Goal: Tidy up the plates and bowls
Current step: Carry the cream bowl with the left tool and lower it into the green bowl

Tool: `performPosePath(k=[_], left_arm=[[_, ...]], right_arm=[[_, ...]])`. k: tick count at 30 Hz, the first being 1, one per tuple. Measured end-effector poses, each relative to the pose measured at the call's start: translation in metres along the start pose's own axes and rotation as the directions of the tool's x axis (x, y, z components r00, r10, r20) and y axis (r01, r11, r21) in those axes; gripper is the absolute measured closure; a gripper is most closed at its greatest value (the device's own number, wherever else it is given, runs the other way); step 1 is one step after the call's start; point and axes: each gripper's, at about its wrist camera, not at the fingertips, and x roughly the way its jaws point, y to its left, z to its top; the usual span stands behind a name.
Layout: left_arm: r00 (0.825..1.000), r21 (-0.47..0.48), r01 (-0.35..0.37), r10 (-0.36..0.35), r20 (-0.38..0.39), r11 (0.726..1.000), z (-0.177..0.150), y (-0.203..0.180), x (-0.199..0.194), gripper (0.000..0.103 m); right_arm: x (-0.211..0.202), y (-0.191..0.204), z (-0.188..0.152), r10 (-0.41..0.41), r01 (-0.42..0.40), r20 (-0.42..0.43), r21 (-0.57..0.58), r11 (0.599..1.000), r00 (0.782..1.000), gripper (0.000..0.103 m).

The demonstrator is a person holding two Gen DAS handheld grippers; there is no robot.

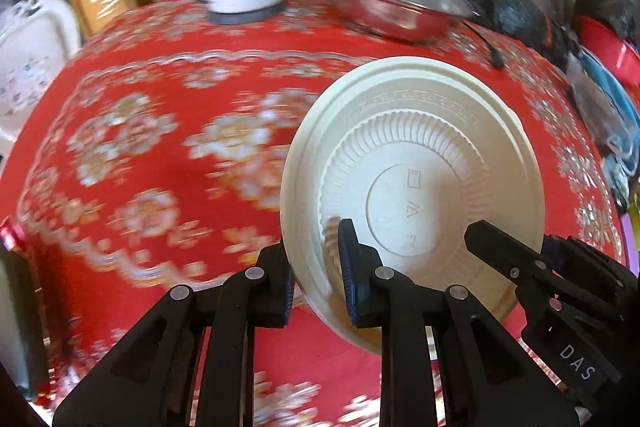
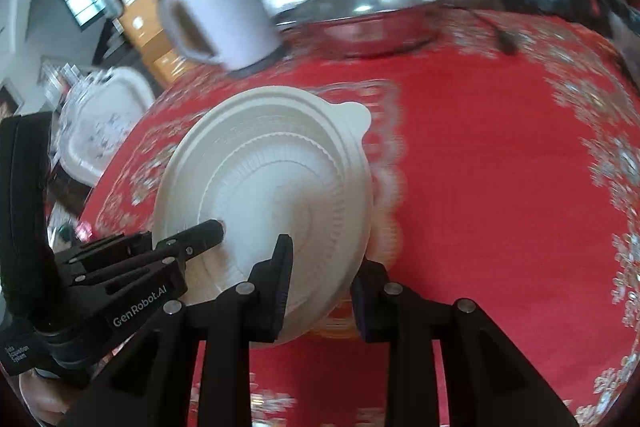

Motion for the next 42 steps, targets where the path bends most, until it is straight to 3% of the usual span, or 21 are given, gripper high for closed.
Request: performPosePath(k=[16,28,42], left_arm=[[0.989,-0.178,-0.114,0.129,0.073,0.977,-0.034,0.121,-0.06,0.083],[0.975,-0.258,-0.137,0.176,0.133,0.956,-0.048,0.166,-0.1,0.083],[0.951,-0.375,-0.185,0.261,0.163,0.908,-0.075,0.23,-0.142,0.083]], right_arm=[[0.024,0.125,-0.004,0.109,-0.119,-0.054,-0.223,0.967,0.993,0.075],[0.027,0.184,0.001,0.142,-0.149,-0.048,-0.334,0.931,0.989,0.075],[0.033,0.258,-0.004,0.194,-0.2,-0.064,-0.478,0.855,0.979,0.071]])
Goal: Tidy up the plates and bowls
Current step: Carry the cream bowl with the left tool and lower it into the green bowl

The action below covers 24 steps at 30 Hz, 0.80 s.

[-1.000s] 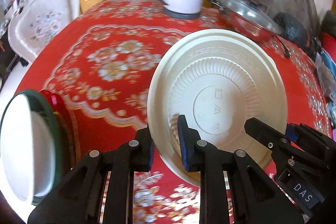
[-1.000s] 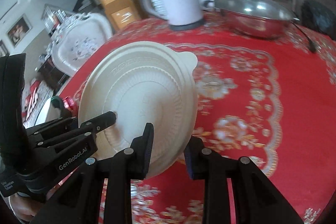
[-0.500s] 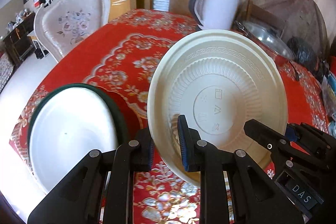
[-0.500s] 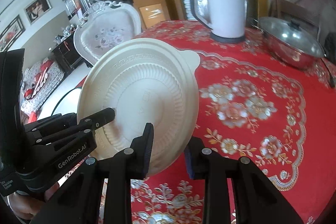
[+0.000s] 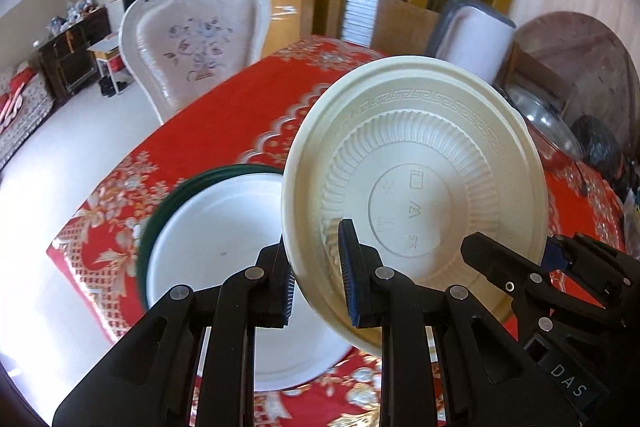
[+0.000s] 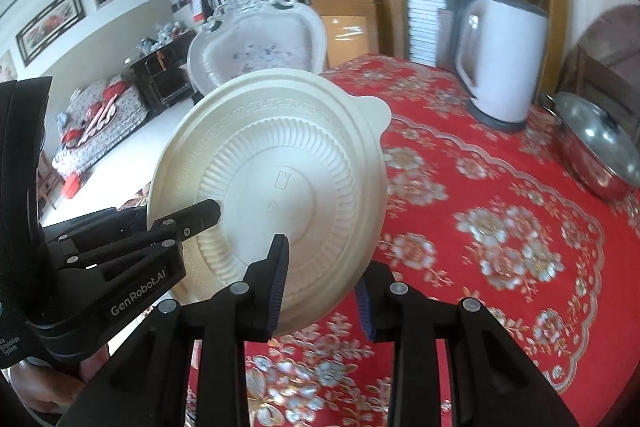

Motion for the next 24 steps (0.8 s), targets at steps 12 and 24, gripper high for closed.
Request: performPosePath(k=[12,24], left_arm=[[0.999,-0.083,-0.031,0.028,-0.037,0.996,-0.01,0.054,0.005,0.083],[0.996,-0.143,-0.022,0.009,-0.09,0.99,-0.025,0.085,0.015,0.083]], right_arm=[[0.028,0.043,0.007,0.063,-0.067,-0.045,-0.079,0.995,0.997,0.071],[0.045,0.07,0.003,0.081,-0.093,-0.1,-0.122,0.988,0.992,0.071]])
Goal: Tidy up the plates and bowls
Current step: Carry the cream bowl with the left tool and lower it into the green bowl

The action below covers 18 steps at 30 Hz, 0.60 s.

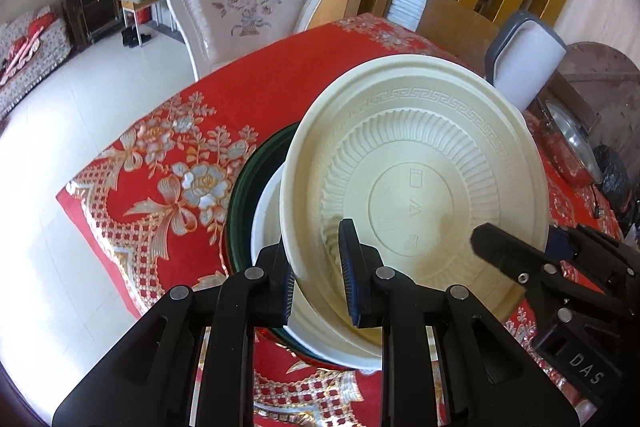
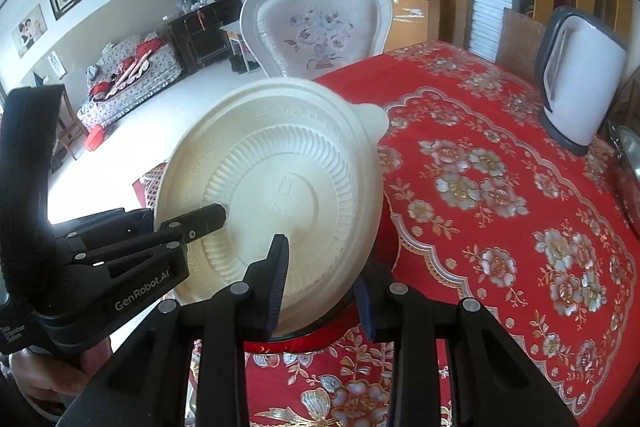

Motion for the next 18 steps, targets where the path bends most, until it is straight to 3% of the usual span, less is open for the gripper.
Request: performPosePath(k=[18], left_arm=[[1.0,-0.013,0.006,-0.007,-0.006,1.0,-0.0053,0.0048,0.0042,0.083]], right_arm=[[-0.0002,0.0014,0.0004,-0.043,0.042,0.019,0.014,0.999,0.999,0.069]])
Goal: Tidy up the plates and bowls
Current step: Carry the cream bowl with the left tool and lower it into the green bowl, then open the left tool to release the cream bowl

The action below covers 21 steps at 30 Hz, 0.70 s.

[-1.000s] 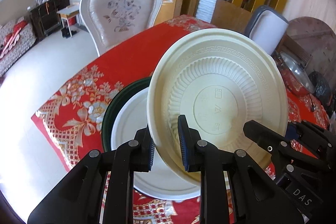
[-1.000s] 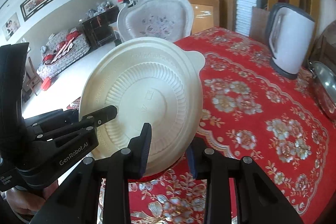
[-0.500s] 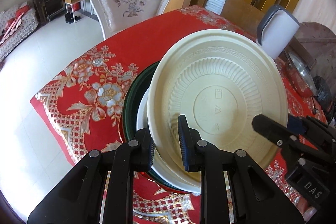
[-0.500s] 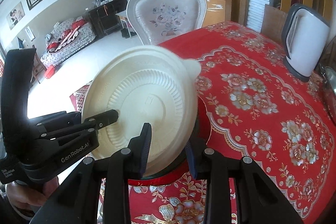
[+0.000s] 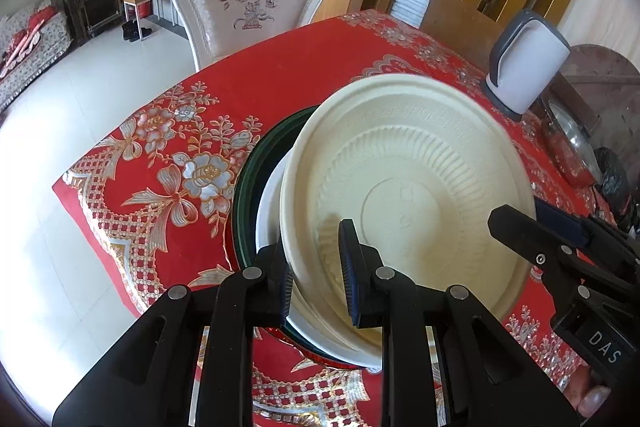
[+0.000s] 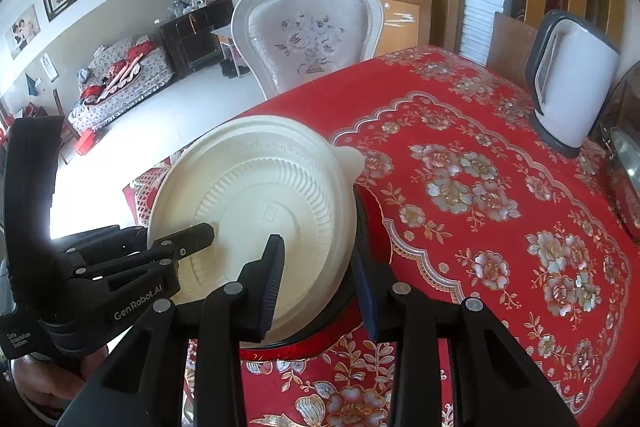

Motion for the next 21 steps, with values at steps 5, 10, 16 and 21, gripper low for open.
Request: performPosePath(k=[5,10,16,21], left_arm=[[1.0,0.015,0.003,-0.003,0.023,1.0,0.002,-0.003,-0.005,0.07],[0.998,0.037,-0.012,0.01,0.056,0.999,0.003,-0.008,-0.01,0.061],[0.99,0.048,-0.059,0.052,0.132,0.997,0.005,-0.011,-0.023,0.061],[0.977,0.064,-0.098,0.083,0.196,0.993,0.004,-0.016,-0.034,0.061]], right_arm=[[-0.004,-0.004,0.0,0.001,-0.002,0.011,0.019,1.0,1.0,0.067],[-0.005,-0.006,0.0,0.002,-0.002,0.017,0.024,1.0,1.0,0.065],[-0.009,-0.008,-0.003,0.011,-0.012,0.027,0.032,0.999,1.0,0.065],[-0.016,-0.013,-0.004,0.018,-0.02,0.046,0.049,0.999,0.999,0.062]])
